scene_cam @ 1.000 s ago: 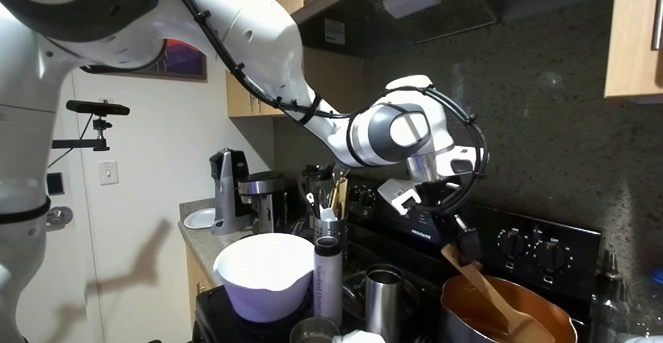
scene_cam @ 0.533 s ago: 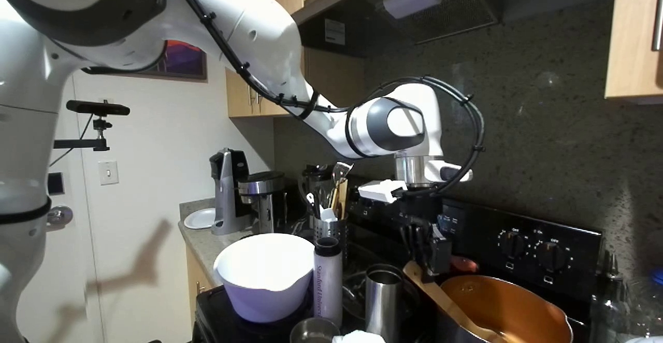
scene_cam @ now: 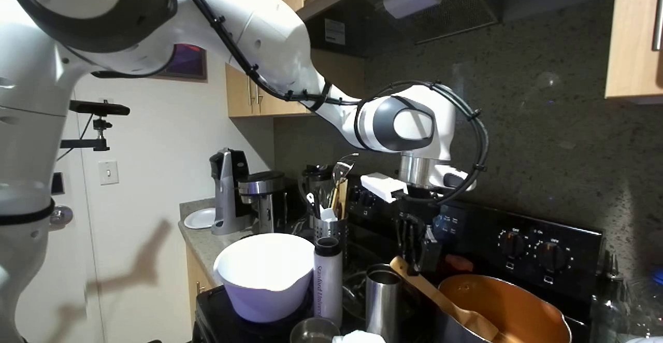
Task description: Use the wooden spatula from the stove to stir the contents in the pot on the upper right plate of the stove, place the spatula back on the stove
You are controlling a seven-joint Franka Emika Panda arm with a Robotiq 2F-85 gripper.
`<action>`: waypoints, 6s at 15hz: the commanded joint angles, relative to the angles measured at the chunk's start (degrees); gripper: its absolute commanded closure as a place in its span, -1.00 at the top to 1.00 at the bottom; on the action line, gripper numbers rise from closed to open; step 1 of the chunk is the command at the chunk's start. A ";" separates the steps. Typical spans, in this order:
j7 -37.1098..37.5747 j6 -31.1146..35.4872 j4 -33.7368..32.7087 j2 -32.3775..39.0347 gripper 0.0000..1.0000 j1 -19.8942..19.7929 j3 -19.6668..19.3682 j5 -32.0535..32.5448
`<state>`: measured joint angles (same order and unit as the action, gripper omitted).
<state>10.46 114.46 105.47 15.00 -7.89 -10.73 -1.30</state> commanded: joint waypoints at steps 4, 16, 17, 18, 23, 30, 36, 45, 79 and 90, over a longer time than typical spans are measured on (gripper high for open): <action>0.96 12.66 2.35 -2.20 -0.92 -1.51 0.46 -7.65; -9.81 -3.12 2.19 -12.71 -0.92 -1.76 0.68 -6.02; -11.03 -5.54 1.55 -13.38 -0.92 -1.76 0.61 -6.25; -12.32 -7.80 1.14 -14.28 -0.92 -1.78 0.52 -6.78; -16.31 -16.22 -1.46 -15.52 -0.92 -1.89 -0.04 -7.91; -19.37 -19.03 -1.89 -12.73 -0.92 -3.87 -2.11 -7.61; -24.10 -23.67 -3.50 -8.28 -0.92 -6.27 -2.80 -8.21; -30.46 -36.45 -8.03 -2.03 -0.92 -7.61 -1.83 -10.64; -47.78 -14.30 -7.11 6.54 -0.92 -13.61 1.15 -19.89; -47.23 -13.67 -8.26 7.60 -0.92 -14.07 1.40 -20.39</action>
<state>-36.91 100.99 97.53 22.50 -21.29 -9.99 -21.95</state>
